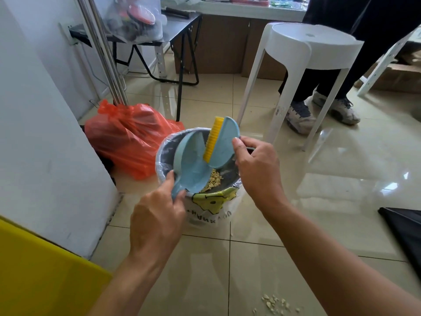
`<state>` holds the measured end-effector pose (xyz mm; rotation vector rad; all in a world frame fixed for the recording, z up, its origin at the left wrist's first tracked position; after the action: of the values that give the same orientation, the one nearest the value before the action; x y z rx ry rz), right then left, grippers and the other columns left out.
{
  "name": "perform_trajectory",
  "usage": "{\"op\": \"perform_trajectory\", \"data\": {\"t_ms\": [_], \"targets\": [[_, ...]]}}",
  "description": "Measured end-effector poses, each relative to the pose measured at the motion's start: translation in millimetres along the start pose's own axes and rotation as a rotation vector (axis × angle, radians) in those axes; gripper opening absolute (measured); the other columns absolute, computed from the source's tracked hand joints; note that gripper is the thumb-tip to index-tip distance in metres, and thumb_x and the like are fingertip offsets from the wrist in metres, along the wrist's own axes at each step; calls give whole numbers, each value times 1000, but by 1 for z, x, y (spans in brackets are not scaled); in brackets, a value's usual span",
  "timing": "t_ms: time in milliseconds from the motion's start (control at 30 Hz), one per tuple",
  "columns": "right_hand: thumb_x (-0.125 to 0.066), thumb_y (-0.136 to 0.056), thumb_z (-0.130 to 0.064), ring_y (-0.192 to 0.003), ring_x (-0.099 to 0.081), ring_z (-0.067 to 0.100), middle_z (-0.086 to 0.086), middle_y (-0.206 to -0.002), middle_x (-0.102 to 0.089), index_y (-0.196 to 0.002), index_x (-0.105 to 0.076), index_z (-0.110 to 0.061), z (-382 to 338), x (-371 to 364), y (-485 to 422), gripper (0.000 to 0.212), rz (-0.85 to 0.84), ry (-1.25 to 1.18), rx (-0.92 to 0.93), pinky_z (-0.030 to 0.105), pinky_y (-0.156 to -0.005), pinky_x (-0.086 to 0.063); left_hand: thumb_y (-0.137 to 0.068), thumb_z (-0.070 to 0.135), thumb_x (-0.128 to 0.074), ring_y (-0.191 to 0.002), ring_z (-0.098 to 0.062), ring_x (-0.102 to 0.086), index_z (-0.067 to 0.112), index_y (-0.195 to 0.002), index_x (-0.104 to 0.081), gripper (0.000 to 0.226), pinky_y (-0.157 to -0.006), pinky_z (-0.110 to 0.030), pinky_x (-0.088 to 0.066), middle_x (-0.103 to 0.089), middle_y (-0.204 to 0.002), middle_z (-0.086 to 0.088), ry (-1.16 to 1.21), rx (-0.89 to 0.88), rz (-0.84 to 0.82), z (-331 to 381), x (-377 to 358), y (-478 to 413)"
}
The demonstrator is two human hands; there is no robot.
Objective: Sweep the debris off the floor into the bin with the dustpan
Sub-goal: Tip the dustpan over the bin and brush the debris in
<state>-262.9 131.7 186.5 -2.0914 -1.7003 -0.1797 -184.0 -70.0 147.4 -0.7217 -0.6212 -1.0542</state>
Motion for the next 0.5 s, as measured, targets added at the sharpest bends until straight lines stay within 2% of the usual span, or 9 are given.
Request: {"op": "perform_trajectory", "data": {"t_ms": [67, 133, 167, 233, 300, 367, 400, 467, 500], "targets": [[-55, -103, -24, -74, -72, 17, -2, -78, -75, -101, -78, -13, -2, -3, 3, 26, -34, 52, 37, 36, -60, -61, -96, 29, -64, -90, -35, -72, 24, -142, -60, 46, -75, -38, -54, -79, -105, -13, 47, 38, 43, -7, 7, -5], [-53, -103, -24, -74, -70, 23, 6, -80, -74, -98, -77, -12, 1, -9, 12, 27, -100, 122, 68, 44, -59, -59, -96, 28, -65, -90, -32, -69, 22, -135, -65, 39, -74, -35, -51, -78, -108, -10, 122, 63, 82, -12, 13, -13], [-53, -104, -25, -76, -70, 23, 6, -81, -74, -98, -76, -14, 2, -11, 18, 27, -124, 129, 76, 44, -60, -59, -97, 27, -65, -88, -27, -67, 21, -133, -66, 37, -73, -32, -49, -77, -107, -6, 168, 73, 91, -13, 16, -16], [-53, -104, -26, -80, -69, 11, -7, -81, -74, -100, -76, -26, 3, -4, 28, 23, -118, 68, 85, 35, -65, -61, -97, 27, -64, -86, -18, -63, 22, -131, -68, 35, -68, -27, -45, -72, -100, 5, 258, 84, 90, -13, 20, -17], [-54, -103, -26, -66, -63, 3, -20, -67, -66, -110, -71, -35, 8, 15, 38, 20, -67, -51, 57, 20, -54, -54, -96, 28, -66, -87, -15, -66, 24, -131, -68, 35, -66, -20, -46, -69, -97, 13, 317, 64, 91, -15, 25, -11], [-56, -102, -27, -50, -45, 6, -14, -55, -52, -126, -66, -25, 26, 45, 51, 27, 28, -155, -35, 16, -44, -38, -95, 30, -69, -88, -7, -69, 26, -133, -67, 39, -70, -10, -50, -72, -100, 18, 358, 23, 61, -18, 26, 0], [-57, -101, -28, -50, -37, 10, -9, -55, -44, -128, -67, -21, 37, 64, 58, 30, 85, -183, -82, 19, -44, -32, -94, 30, -71, -92, -2, -69, 29, -133, -67, 40, -72, -4, -49, -72, -101, 25, 391, 4, 43, -20, 25, 7], [-58, -101, -28, -53, -32, 16, 3, -58, -37, -118, -73, -21, 58, 103, 73, 24, 165, -152, -145, 24, -46, -29, -92, 24, -74, -97, 17, -65, 40, -126, -62, 39, -77, 5, -45, -68, -95, 45, 498, 0, -14, -23, 27, 23], [-58, -101, -28, -55, -33, 16, 2, -59, -39, -115, -74, -25, 71, 120, 80, 22, 179, -106, -178, 26, -50, -31, -91, 21, -74, -99, 22, -63, 45, -122, -60, 41, -81, 4, -45, -65, -96, 50, 549, 3, -45, -26, 28, 32]]}}
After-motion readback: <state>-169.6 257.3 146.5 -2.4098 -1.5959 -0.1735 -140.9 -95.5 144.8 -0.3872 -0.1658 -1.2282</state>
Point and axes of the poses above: each hand's wrist, its own y-axis away from the middle knuckle, its own x-axis out of the back of the hand, z = x × y, the point moved 8 cm from there along -y, towards the middle knuckle
